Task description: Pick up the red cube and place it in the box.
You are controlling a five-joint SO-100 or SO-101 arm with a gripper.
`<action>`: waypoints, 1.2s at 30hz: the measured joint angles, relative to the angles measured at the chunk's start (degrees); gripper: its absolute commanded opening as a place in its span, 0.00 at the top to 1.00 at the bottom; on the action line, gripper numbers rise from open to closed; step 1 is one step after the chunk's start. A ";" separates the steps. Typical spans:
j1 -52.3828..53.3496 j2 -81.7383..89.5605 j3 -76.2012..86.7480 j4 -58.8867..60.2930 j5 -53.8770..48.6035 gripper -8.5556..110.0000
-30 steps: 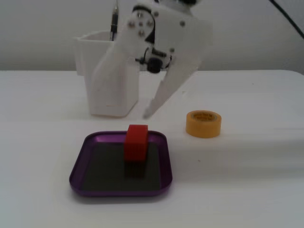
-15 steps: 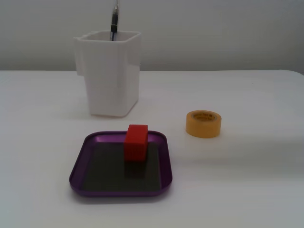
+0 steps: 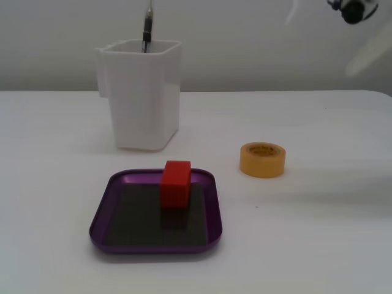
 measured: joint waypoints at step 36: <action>0.09 38.58 51.77 -11.43 0.09 0.91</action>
